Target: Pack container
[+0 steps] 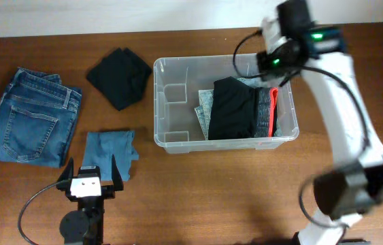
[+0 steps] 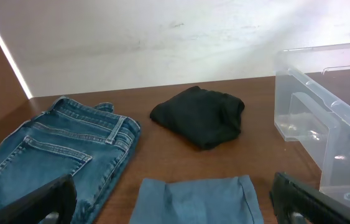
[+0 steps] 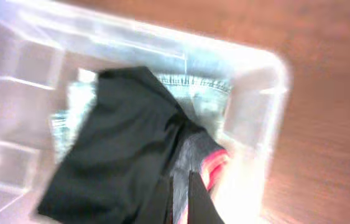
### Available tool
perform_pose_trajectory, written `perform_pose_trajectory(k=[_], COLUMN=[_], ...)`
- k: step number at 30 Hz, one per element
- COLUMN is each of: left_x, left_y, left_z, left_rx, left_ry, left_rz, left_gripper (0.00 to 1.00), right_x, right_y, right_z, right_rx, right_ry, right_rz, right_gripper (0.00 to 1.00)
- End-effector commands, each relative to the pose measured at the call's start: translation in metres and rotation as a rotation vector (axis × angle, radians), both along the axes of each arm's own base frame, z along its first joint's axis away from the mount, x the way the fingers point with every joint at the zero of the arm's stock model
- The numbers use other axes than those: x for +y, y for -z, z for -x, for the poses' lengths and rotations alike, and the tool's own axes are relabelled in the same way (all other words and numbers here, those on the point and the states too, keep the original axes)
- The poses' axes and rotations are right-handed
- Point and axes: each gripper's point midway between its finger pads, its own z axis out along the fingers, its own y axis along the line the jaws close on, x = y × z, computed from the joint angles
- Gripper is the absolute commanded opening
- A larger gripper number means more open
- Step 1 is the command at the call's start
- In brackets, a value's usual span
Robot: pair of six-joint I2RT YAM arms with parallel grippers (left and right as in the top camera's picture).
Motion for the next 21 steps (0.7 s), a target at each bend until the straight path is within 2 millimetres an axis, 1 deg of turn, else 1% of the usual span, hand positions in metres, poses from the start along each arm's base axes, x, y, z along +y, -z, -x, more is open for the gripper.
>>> perform_pose_trajectory(k=[1,3,4,5,8,11,14,16,18,21], left_x=[-0.001,-0.001,-0.001,-0.001,-0.001,-0.001,-0.001,-0.001,-0.001,-0.001], left_y=[0.002,0.002,0.002,0.002,0.002,0.002,0.002,0.002,0.002,0.002], left_z=[0.000,0.000,0.000,0.000,0.000,0.000,0.000,0.000,0.000,0.000], left_rx=[0.003,0.003,0.004,0.003,0.004,0.003,0.003,0.003,0.003,0.003], left_ry=[0.010,0.010,0.010,0.010,0.010,0.010,0.010,0.010,0.010,0.010], left_rz=[-0.008,-0.008,-0.008,-0.008,-0.008,-0.008,-0.008,-0.008,-0.008,-0.008], left_gripper=[1.00,1.00,1.00,0.99,1.00,1.00,1.00,0.99,1.00,1.00], right_x=[-0.014,-0.020,-0.022,-0.023,-0.031,-0.039,-0.047,-0.054,-0.060,-0.060], right_y=[-0.077,-0.101,-0.116,-0.125,-0.160,-0.183,-0.202,-0.212,-0.218,-0.220], right_z=[0.028,0.049,0.064,0.075,0.122,0.163,0.200,0.220,0.241,0.268], right_rx=[-0.158,-0.203,-0.229,-0.248,-0.326,-0.393,-0.474,-0.524,-0.561,-0.587], right_ry=[0.026,0.031,0.030,0.030,0.038,0.060,0.085,0.119,0.146,0.152], right_rz=[-0.044,-0.062,-0.081,-0.095,-0.121,-0.117,-0.101,-0.073,-0.049,-0.049], right_gripper=[0.04,0.04,0.04,0.04,0.04,0.04,0.04,0.04,0.04,0.04])
